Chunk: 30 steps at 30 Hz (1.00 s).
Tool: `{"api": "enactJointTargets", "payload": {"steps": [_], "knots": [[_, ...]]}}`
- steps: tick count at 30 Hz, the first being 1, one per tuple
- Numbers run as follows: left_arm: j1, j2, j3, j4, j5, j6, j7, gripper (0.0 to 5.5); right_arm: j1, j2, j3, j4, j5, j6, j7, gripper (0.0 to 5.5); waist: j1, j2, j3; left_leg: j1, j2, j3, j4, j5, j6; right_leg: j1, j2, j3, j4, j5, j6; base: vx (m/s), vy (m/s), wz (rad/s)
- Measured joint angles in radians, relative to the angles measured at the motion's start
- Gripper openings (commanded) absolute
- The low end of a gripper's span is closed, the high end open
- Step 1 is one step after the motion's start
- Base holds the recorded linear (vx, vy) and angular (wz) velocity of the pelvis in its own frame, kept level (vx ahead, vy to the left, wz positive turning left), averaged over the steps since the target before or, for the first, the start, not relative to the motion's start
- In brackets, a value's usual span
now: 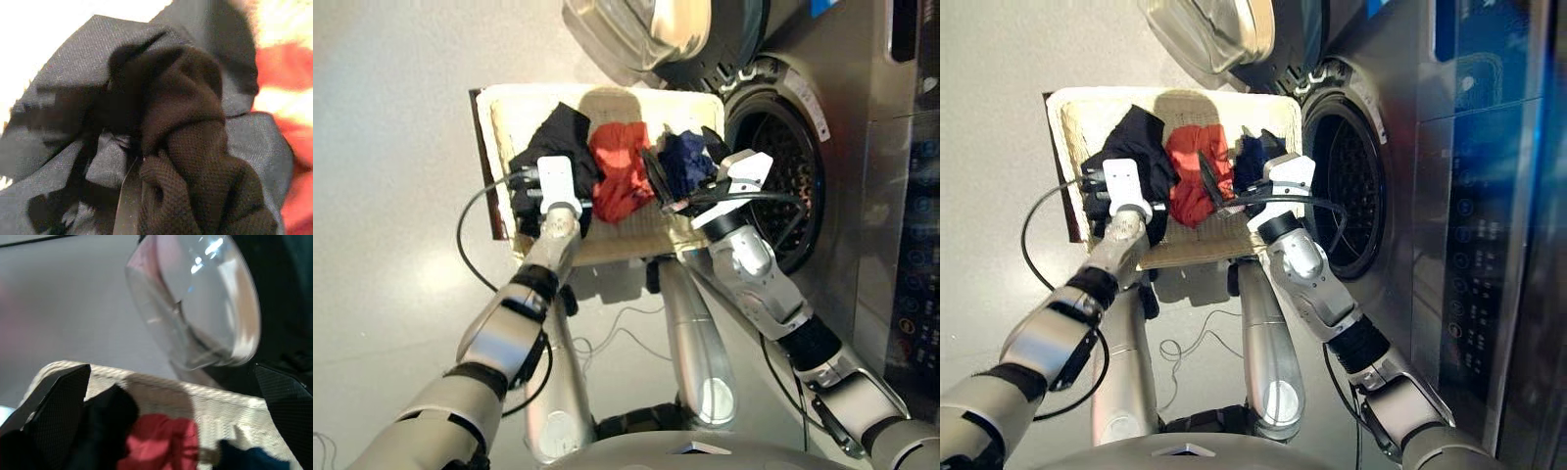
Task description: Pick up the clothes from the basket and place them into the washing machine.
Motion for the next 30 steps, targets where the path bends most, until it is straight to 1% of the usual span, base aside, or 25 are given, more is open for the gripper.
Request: {"api": "enactJointTargets", "payload": {"steps": [1,2,3,4,7,8,10,12,14,17,19,22,25,26,30], "knots": [[0.042,0.012,0.008,-0.080,0.000,-0.002,-0.012,0.00,0.005,0.009,-0.017,0.030,-0.027,0.002,-0.010,5.50,0.011,0.001,0.001,0.027,-0.010,0.001,-0.033,0.015,-0.001,0.015,-0.003,-0.001,-0.010,0.001,0.002,0.069,0.030,0.145],[0.073,0.024,0.014,-0.155,0.001,-0.012,-0.020,0.00,0.008,0.009,-0.033,0.051,-0.045,0.007,-0.023,5.50,0.019,0.014,0.001,0.047,-0.010,-0.003,-0.060,0.027,0.001,0.031,-0.007,-0.006,-0.021,0.002,0.003,0.057,0.031,0.125],[0.093,0.034,0.019,-0.189,0.001,-0.028,-0.029,0.00,0.017,0.006,-0.050,0.064,-0.047,0.011,-0.030,5.50,0.040,0.031,0.002,0.063,-0.015,-0.004,-0.075,0.033,0.004,0.047,-0.012,-0.008,-0.029,0.003,0.007,0.062,0.040,0.090],[0.120,0.049,0.029,-0.240,0.001,-0.026,-0.044,0.00,0.019,0.008,-0.063,0.082,-0.060,0.021,-0.032,5.50,0.046,0.042,0.001,0.079,-0.018,-0.001,-0.095,0.038,0.006,0.057,-0.013,-0.006,-0.039,0.005,0.011,0.000,0.000,0.000],[0.173,0.089,0.065,-0.365,0.003,-0.030,-0.078,0.00,0.021,-0.007,-0.084,0.106,-0.085,0.048,-0.034,5.50,0.058,0.094,0.002,0.114,-0.034,0.000,-0.136,0.058,0.017,0.086,-0.025,-0.006,-0.064,0.014,0.024,0.055,0.076,0.035],[0.182,0.105,0.089,-0.400,0.007,-0.028,-0.088,0.00,0.017,-0.019,-0.082,0.107,-0.103,0.063,-0.015,5.50,0.065,0.103,0.001,0.122,-0.041,0.002,-0.145,0.060,0.020,0.089,-0.029,-0.002,-0.069,0.016,0.027,0.027,0.062,-0.055],[0.203,0.149,0.116,-0.501,0.030,-0.029,-0.126,0.00,0.008,-0.064,-0.078,0.103,-0.168,0.097,0.041,5.50,0.071,0.105,0.001,0.129,-0.047,0.009,-0.149,0.061,0.022,0.090,-0.034,0.010,-0.071,0.020,0.033,0.000,0.000,0.000],[0.208,0.166,0.141,-0.576,0.033,-0.033,-0.169,0.00,0.008,-0.107,-0.079,0.087,-0.205,0.127,0.095,5.50,0.074,0.105,0.001,0.133,-0.050,0.010,-0.149,0.062,0.023,0.093,-0.037,0.013,-0.072,0.022,0.035,0.000,0.000,0.000],[0.210,0.189,0.148,-0.643,0.026,-0.033,-0.217,0.00,0.004,-0.138,-0.080,0.057,-0.234,0.149,0.155,5.50,0.076,0.107,0.002,0.134,-0.050,0.010,-0.149,0.063,0.025,0.093,-0.037,0.014,-0.071,0.023,0.036,0.000,0.000,0.000],[0.203,0.204,0.136,-0.685,0.020,-0.032,-0.275,0.00,-0.014,-0.151,-0.075,0.029,-0.241,0.166,0.217,5.50,0.073,0.112,0.003,0.137,-0.049,0.015,-0.148,0.063,0.025,0.093,-0.034,0.020,-0.069,0.025,0.035,0.000,0.000,0.000],[0.191,0.210,0.115,-0.709,0.016,-0.031,-0.317,0.00,-0.033,-0.164,-0.059,-0.004,-0.253,0.179,0.267,5.50,0.071,0.118,0.004,0.138,-0.048,0.021,-0.148,0.064,0.026,0.092,-0.033,0.025,-0.070,0.027,0.035,0.000,0.000,0.000],[0.178,0.210,0.085,-0.747,0.008,-0.027,-0.374,0.00,-0.060,-0.166,-0.036,-0.024,-0.290,0.190,0.316,5.50,0.071,0.126,0.003,0.138,-0.047,0.021,-0.147,0.064,0.026,0.092,-0.032,0.026,-0.070,0.028,0.034,0.000,0.000,0.000],[0.142,0.221,0.035,-0.761,-0.056,-0.022,-0.430,0.00,-0.125,-0.161,0.001,-0.022,-0.333,0.201,0.333,5.50,0.072,0.127,0.003,0.138,-0.048,0.021,-0.146,0.064,0.027,0.092,-0.032,0.027,-0.069,0.029,0.034,0.000,0.000,0.000],[0.130,0.225,0.009,-0.764,-0.076,-0.022,-0.445,0.00,-0.151,-0.161,0.022,-0.021,-0.345,0.201,0.335,5.50,0.072,0.127,0.003,0.138,-0.048,0.021,-0.146,0.064,0.027,0.092,-0.032,0.027,-0.069,0.029,0.034,0.000,0.000,0.000],[0.106,0.240,-0.049,-0.765,-0.144,0.013,-0.497,0.00,-0.227,-0.153,0.071,-0.017,-0.368,0.202,0.336,5.50,0.073,0.127,0.003,0.139,-0.048,0.021,-0.145,0.064,0.027,0.092,-0.032,0.027,-0.068,0.031,0.033,0.000,0.000,0.000]]}}
